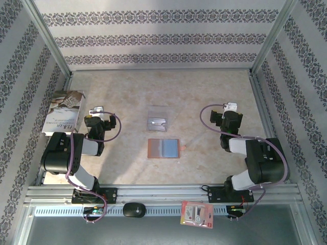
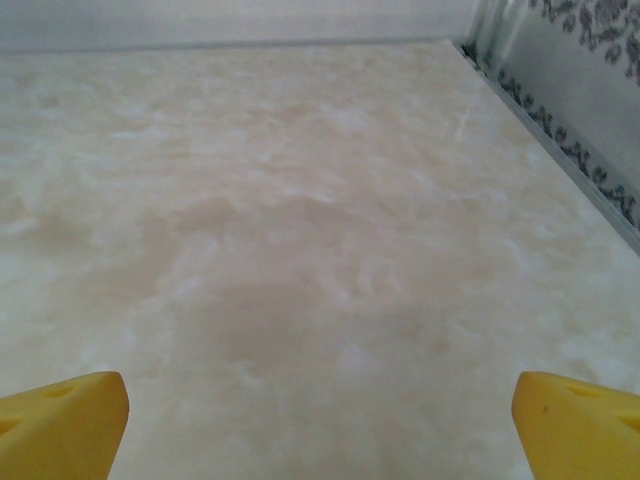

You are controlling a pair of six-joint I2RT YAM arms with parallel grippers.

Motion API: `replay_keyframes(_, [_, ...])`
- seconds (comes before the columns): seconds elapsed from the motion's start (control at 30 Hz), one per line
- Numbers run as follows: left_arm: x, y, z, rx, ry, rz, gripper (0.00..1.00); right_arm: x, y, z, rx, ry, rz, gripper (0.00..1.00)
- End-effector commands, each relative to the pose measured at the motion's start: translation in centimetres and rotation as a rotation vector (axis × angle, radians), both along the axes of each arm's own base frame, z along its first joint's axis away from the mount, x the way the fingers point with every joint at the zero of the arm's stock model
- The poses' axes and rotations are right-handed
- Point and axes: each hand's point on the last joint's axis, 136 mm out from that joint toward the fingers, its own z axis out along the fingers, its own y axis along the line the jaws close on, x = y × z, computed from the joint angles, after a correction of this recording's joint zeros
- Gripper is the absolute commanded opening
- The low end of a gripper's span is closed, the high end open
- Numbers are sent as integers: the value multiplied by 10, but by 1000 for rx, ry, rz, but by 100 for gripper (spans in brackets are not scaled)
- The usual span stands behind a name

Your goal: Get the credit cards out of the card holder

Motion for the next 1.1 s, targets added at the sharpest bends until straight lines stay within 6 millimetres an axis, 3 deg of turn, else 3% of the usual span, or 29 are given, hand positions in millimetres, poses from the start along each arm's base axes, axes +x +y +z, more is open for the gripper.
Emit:
replay_keyframes(0.0, [6,-2,12,-6,-42,-4,99,9,7,21,-11,-83,34,98])
replay_keyframes(0.1, [5,-4,12,-6,-46,-15,100,9,11,23,-12,-186,62,98])
replay_keyframes(0.17, [5,-8,12,-5,-50,-43,99,5,11,11,-7,-94,65,98])
replay_keyframes(1.07, [9,-9,10,-5,-27,-48,99,5,4,14,9,-125,33,98])
